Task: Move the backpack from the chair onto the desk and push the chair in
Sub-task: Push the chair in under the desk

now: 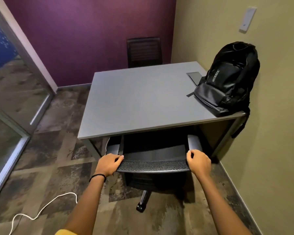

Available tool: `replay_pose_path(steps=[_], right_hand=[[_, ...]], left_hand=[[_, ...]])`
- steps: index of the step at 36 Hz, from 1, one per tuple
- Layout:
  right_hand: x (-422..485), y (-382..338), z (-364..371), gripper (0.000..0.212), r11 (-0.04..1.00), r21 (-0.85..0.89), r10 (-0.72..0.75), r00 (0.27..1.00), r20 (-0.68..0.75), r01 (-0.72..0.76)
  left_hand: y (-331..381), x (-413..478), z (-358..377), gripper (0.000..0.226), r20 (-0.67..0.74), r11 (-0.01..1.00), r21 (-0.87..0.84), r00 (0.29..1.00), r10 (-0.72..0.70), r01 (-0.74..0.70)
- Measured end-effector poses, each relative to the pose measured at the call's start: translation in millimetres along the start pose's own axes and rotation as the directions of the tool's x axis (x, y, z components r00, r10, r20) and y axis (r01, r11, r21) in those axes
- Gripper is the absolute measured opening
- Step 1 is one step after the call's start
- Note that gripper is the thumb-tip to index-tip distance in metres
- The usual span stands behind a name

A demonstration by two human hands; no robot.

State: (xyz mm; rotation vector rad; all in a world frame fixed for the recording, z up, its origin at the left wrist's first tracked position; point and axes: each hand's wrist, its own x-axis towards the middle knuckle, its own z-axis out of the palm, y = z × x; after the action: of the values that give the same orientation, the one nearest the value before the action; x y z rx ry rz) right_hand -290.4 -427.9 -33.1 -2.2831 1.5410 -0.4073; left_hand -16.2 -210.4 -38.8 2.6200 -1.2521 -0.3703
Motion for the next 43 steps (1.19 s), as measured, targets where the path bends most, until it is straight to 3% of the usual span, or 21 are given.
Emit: replay_pose_path(steps=[19, 43], right_hand=[[91.3, 35.1, -23.2, 0.027, 0.992, 0.034, -0.123, 0.991, 0.048, 0.122], [217.2, 21.2, -5.2, 0.031, 0.995, 0.012, -0.097, 0.990, 0.100, 0.096]], left_hand=[[66.2, 13.9, 25.0, 0.037, -0.046, 0.976, -0.132, 0.982, -0.182, 0.175], [84.2, 140.6, 17.2, 0.035, -0.108, 0.984, -0.153, 0.988, -0.112, 0.095]])
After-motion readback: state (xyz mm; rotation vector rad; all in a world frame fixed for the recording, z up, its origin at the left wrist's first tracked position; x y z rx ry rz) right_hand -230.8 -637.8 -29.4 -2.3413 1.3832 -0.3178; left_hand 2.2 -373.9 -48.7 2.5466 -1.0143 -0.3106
